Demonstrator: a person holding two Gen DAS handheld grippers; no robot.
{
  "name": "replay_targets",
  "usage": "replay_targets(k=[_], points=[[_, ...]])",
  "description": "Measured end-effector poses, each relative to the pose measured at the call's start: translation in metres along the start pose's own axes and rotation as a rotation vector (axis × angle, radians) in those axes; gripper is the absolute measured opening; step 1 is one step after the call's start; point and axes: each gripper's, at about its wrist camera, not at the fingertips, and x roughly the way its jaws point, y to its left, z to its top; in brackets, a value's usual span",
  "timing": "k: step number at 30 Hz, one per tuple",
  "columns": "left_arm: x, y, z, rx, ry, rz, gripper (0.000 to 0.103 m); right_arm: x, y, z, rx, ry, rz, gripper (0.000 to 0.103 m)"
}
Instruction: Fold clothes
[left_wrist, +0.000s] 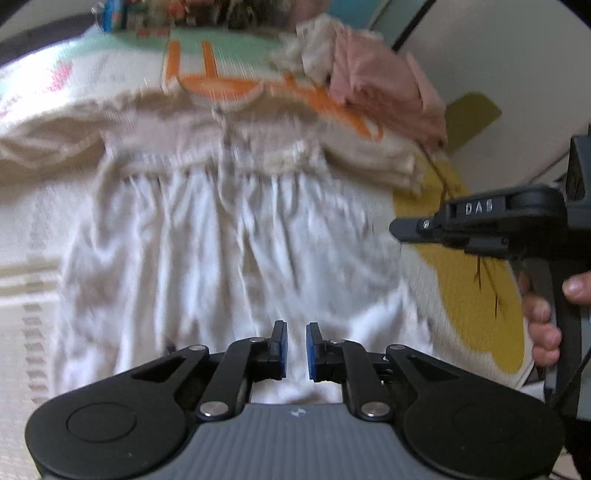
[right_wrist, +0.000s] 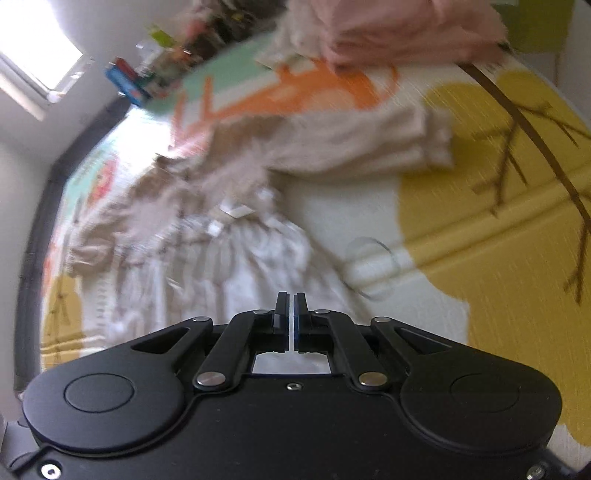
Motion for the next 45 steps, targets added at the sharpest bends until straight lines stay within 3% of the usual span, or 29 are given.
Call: replay_targets(k=[8, 20, 34, 45], points=[[-0.012, 0.029, 0.049, -0.106, -0.092, 0.042, 0.012, 0.018, 0.042, 0.027, -0.039, -0.010, 0.055, 0.001], [0.025, 0.056, 0.094, -0.171, -0.087, 0.052, 0.012, 0.073, 0.077, 0.048, -0.033, 0.040, 0.083, 0.001], [0.082, 0.082, 0.103, -0.232, 0.023, 0.045, 0.013, 0.122, 0.061, 0.046, 0.009, 0.116, 0.023, 0.001], [0.065, 0.107, 0.099, -0.306, 0.023, 0.036, 0.013, 0.114, 0.026, 0.048, 0.063, 0.113, 0.020, 0.000]])
